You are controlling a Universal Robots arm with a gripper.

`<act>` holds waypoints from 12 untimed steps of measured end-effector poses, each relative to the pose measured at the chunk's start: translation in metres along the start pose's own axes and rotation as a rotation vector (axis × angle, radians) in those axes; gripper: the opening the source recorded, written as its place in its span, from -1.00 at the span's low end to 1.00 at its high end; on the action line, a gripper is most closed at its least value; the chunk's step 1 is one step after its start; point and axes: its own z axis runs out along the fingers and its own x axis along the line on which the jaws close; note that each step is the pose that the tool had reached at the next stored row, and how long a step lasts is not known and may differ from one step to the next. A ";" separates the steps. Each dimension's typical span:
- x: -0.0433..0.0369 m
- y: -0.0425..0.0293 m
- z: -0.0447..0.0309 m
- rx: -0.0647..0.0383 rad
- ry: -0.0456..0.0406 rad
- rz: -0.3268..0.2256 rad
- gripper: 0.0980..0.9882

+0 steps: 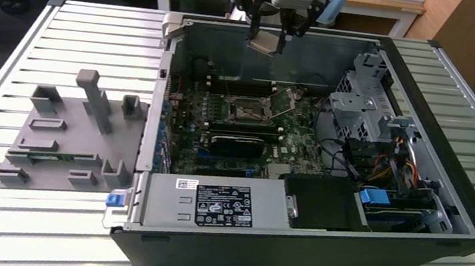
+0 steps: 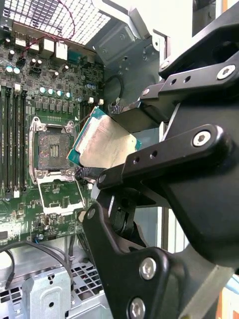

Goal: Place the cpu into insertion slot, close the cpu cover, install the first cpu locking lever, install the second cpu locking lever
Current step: 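Place the cpu into insertion slot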

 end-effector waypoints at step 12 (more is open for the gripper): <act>0.0000 0.0000 0.0002 -0.001 -0.0038 0.042 -0.04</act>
